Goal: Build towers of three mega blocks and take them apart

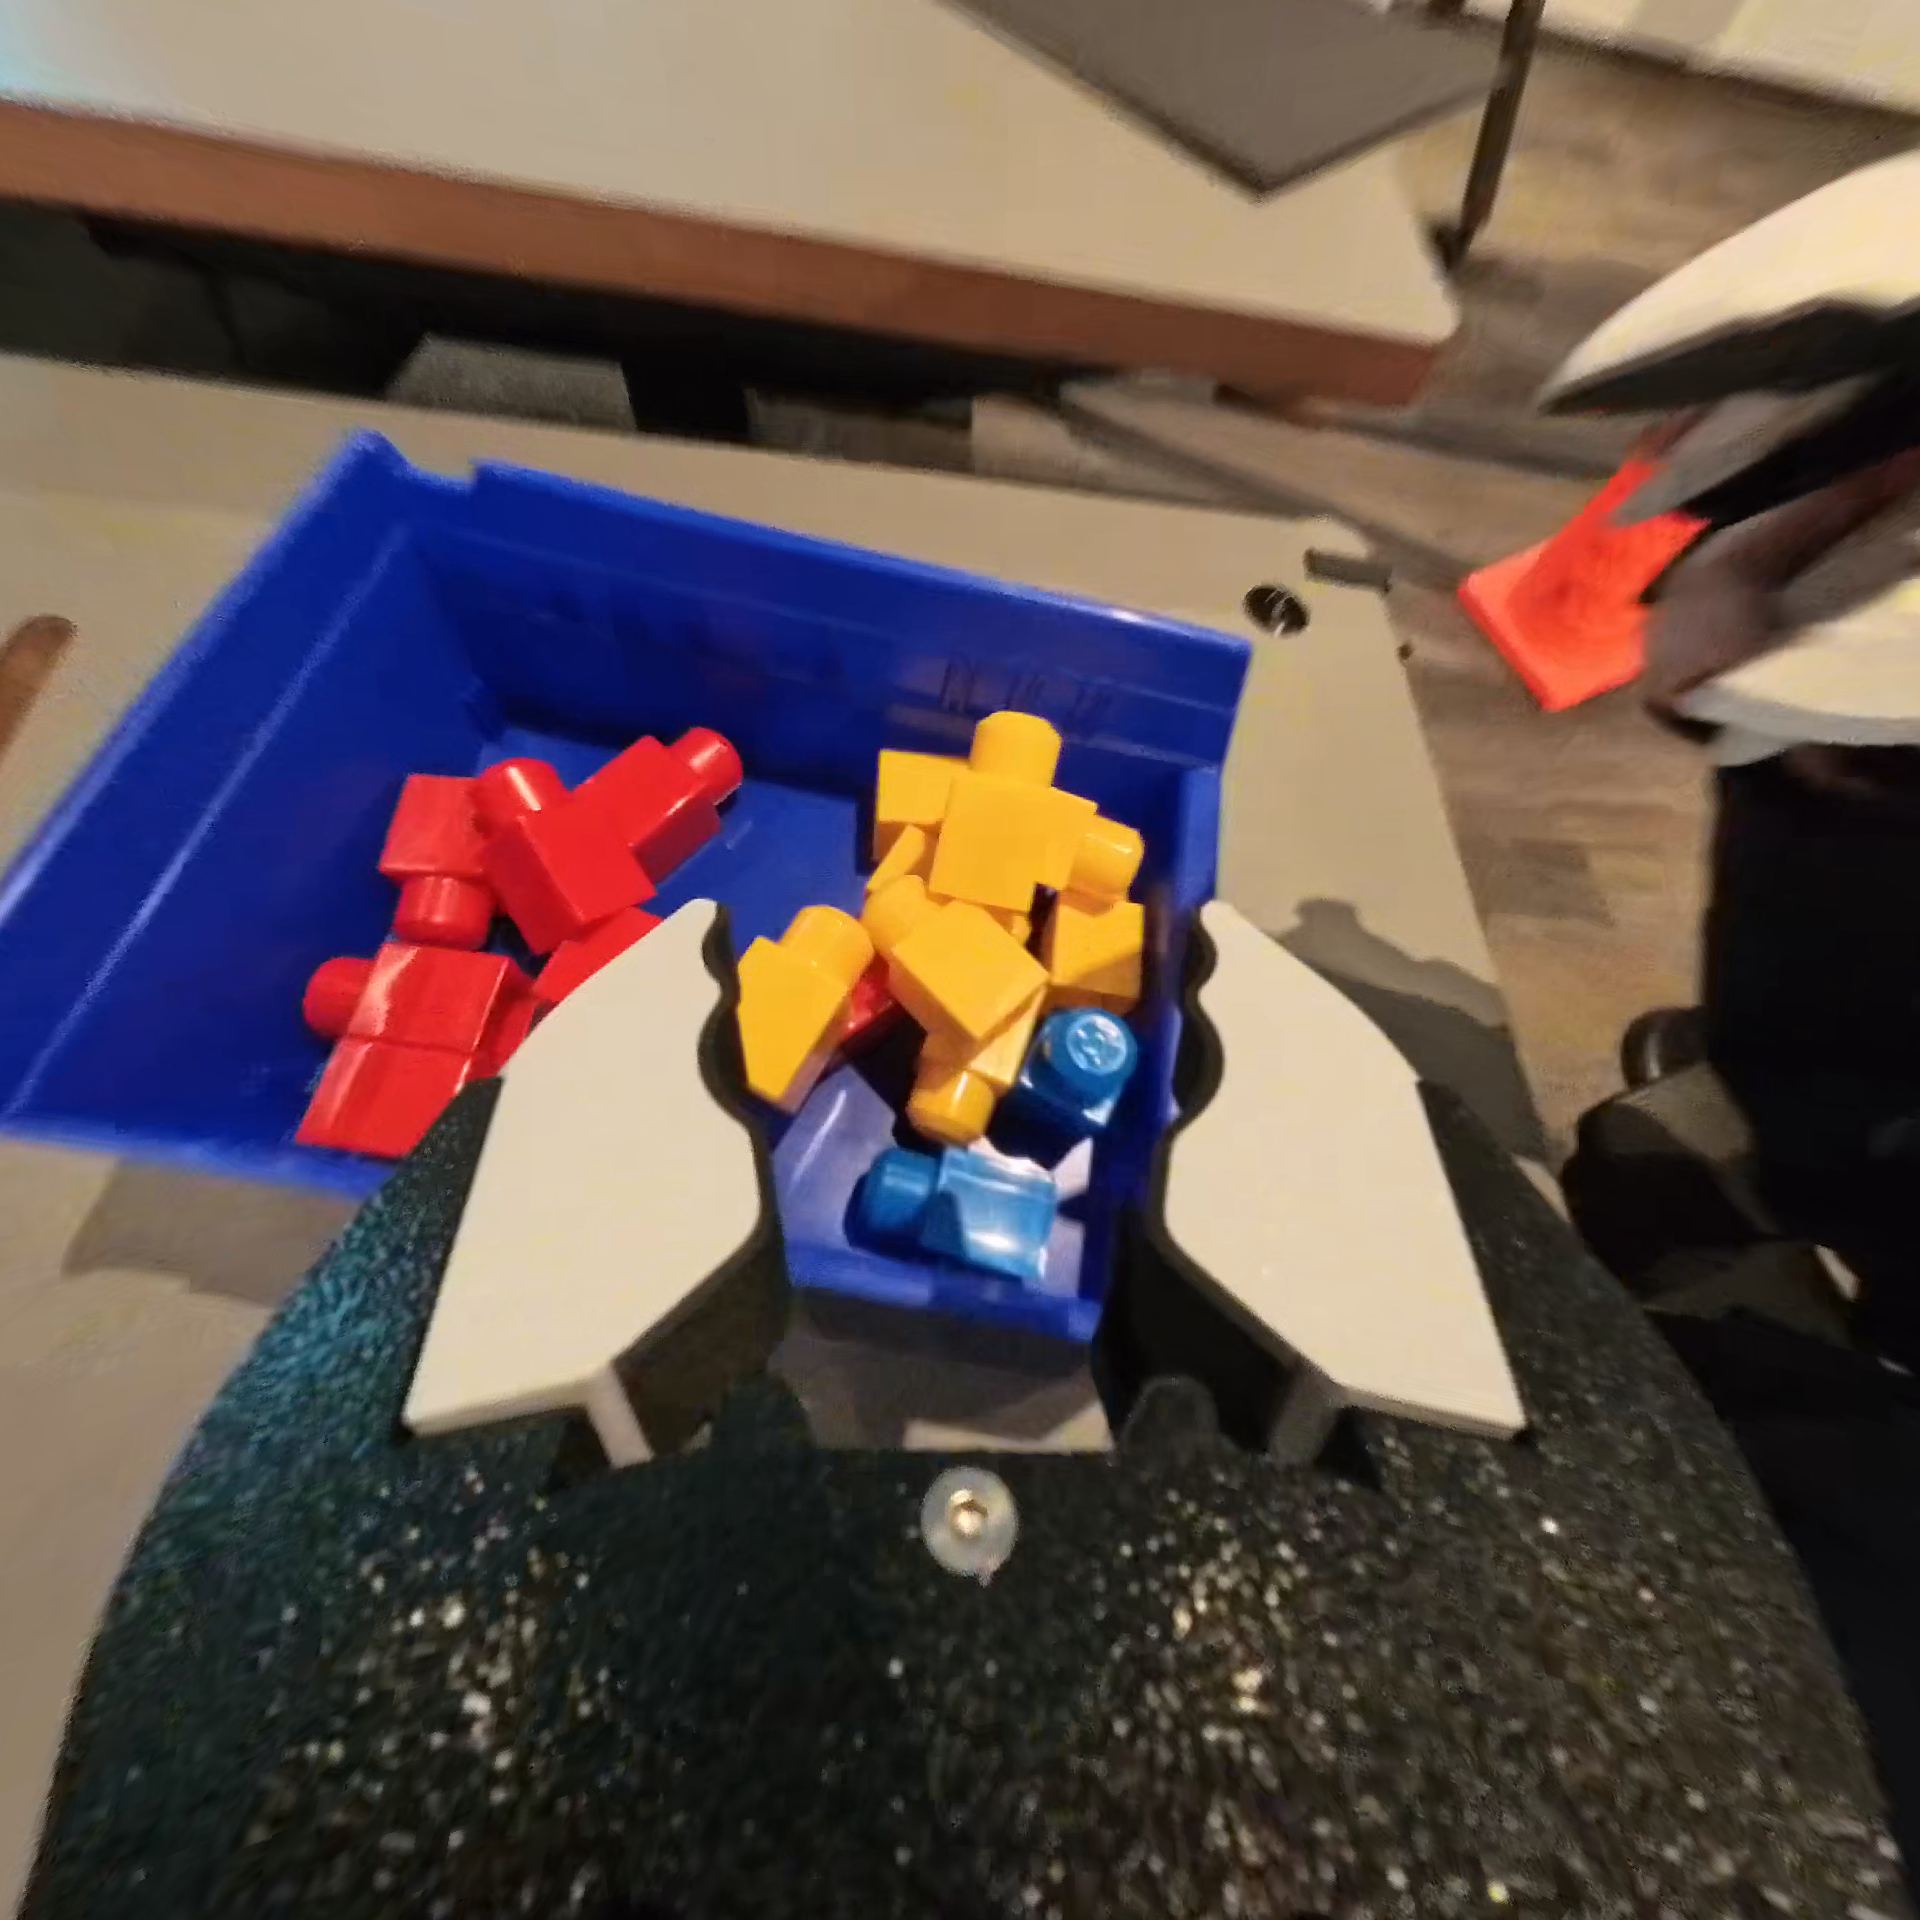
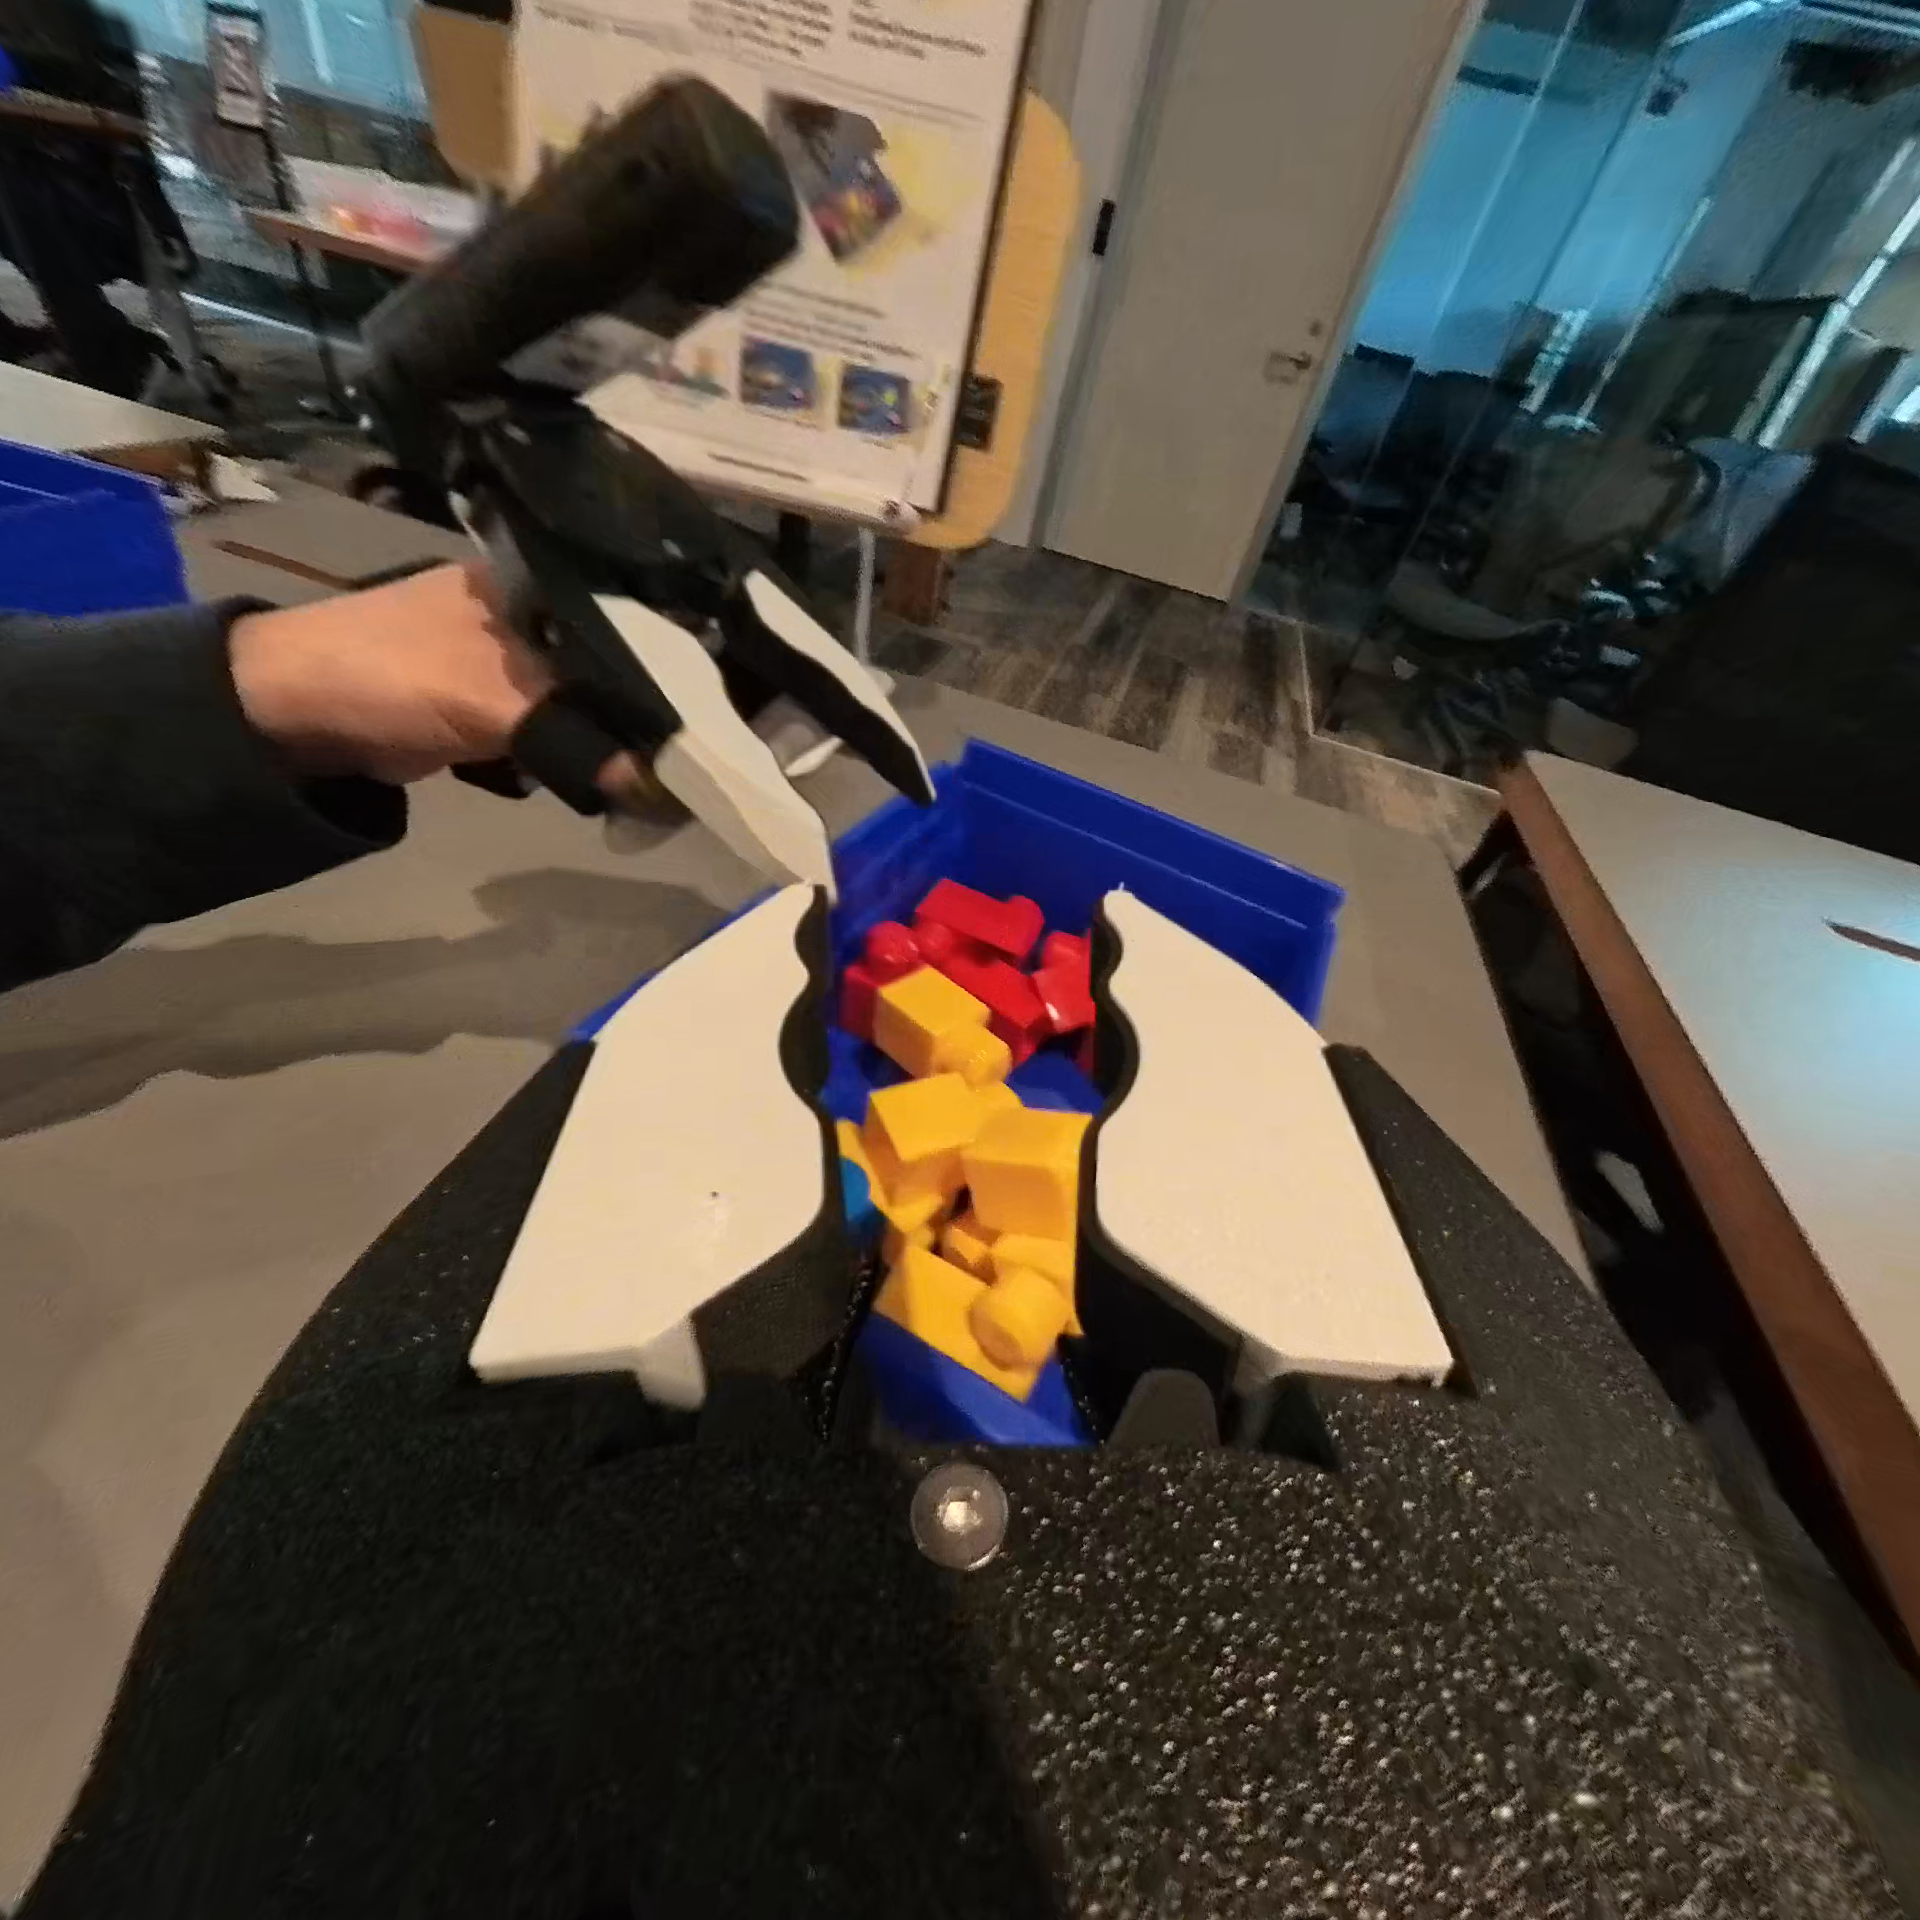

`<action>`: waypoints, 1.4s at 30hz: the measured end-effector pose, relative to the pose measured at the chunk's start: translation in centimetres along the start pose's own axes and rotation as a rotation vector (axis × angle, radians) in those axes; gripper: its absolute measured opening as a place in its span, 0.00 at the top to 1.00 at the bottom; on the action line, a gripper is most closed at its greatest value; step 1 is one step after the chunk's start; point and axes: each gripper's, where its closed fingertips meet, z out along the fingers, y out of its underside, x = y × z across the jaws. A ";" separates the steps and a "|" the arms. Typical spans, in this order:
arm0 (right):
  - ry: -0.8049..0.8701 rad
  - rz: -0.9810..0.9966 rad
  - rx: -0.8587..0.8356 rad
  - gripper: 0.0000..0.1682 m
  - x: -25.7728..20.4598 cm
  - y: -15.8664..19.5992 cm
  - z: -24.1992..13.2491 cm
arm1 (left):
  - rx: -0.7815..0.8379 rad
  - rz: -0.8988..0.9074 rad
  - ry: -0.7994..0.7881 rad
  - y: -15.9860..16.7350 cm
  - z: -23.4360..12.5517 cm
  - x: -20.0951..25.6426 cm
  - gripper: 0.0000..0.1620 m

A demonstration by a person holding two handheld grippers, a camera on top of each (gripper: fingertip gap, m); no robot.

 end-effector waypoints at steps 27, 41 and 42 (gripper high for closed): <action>-0.481 -0.010 0.131 0.73 -16.3 -3.7 9.9 | 0.088 -0.680 -1.562 37.3 -59.9 -5.4 0.38; -0.504 0.033 0.117 0.73 -15.9 -3.3 10.2 | -0.007 -0.720 -1.419 40.3 -56.9 -9.8 0.54; -0.506 0.035 0.115 0.73 -15.9 -3.3 10.2 | -0.005 -0.704 -1.422 40.2 -56.7 -9.7 0.56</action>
